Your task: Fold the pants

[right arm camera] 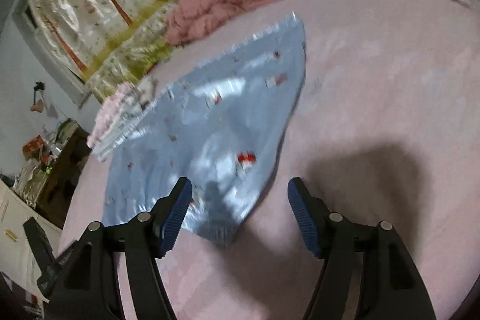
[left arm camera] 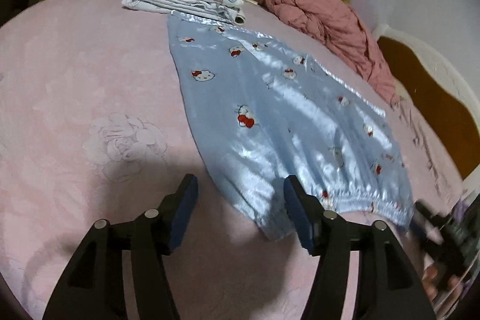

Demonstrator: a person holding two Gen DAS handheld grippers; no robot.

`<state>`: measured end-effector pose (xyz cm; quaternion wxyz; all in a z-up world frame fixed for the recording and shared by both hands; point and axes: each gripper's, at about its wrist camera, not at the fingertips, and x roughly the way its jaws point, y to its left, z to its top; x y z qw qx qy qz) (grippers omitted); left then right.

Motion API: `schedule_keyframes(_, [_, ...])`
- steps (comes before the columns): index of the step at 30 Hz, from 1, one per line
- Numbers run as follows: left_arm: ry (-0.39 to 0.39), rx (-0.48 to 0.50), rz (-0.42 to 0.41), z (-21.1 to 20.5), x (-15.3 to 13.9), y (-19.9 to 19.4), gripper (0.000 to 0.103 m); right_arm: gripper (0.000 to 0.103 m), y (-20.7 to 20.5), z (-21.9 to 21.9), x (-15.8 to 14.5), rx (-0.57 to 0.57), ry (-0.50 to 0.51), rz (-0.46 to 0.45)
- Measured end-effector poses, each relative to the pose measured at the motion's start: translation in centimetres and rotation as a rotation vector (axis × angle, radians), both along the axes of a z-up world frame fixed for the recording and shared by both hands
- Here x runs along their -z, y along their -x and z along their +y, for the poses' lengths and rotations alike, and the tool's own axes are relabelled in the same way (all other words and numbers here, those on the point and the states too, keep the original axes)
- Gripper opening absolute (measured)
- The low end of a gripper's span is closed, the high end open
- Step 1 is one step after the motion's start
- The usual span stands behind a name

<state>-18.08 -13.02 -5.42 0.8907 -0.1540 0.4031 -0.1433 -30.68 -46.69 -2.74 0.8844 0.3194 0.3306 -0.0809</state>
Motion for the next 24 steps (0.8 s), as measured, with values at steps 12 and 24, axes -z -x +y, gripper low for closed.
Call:
schedule_keyframes(12, [-0.105,-0.039,-0.106,0.4,-1.5,2.5,0.0,0.009,1.1,3.4,1.1,-0.002,0.004,-0.026])
schedule_keyframes(24, [-0.137,-0.076,-0.051,3.0,-0.2,6.3,0.0,0.009,5.3,6.6,-0.2,-0.042,0.054,0.011])
